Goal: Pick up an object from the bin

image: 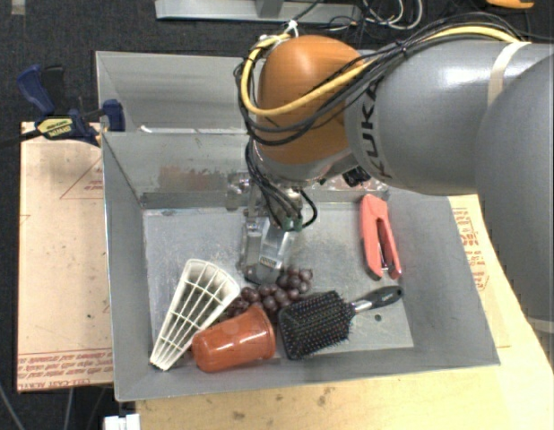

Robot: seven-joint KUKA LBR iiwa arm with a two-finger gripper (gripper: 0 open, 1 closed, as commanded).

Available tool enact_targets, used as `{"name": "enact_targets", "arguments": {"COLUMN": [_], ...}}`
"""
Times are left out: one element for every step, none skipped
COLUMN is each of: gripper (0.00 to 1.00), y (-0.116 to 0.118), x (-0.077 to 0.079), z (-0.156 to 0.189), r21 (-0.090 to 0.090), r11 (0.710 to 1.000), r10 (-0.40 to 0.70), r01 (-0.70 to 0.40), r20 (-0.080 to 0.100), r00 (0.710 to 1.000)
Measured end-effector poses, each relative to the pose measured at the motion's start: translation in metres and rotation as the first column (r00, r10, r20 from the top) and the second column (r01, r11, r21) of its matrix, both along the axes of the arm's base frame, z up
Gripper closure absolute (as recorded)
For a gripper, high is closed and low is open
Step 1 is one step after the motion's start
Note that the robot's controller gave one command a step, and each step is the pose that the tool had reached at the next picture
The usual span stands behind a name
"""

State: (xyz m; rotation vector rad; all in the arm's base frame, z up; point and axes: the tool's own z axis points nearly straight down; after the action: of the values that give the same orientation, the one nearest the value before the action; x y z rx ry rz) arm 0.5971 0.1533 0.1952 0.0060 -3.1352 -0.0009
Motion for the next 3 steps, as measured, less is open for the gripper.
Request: {"name": "enact_targets", "arguments": {"gripper": [0.00, 0.00, 0.00], "y": [-0.001, -0.015, -0.035], "x": [0.001, -0.015, -0.020], "z": [0.005, -0.022, -0.055], "r21": [0.001, 0.002, 0.000], "r11": [1.000, 0.997, 0.966], "r10": [-0.003, 0.081, 0.260], "r01": [0.003, -0.081, -0.260], "r20": [0.007, 0.013, 0.008], "r00": [1.000, 0.997, 0.966]}}
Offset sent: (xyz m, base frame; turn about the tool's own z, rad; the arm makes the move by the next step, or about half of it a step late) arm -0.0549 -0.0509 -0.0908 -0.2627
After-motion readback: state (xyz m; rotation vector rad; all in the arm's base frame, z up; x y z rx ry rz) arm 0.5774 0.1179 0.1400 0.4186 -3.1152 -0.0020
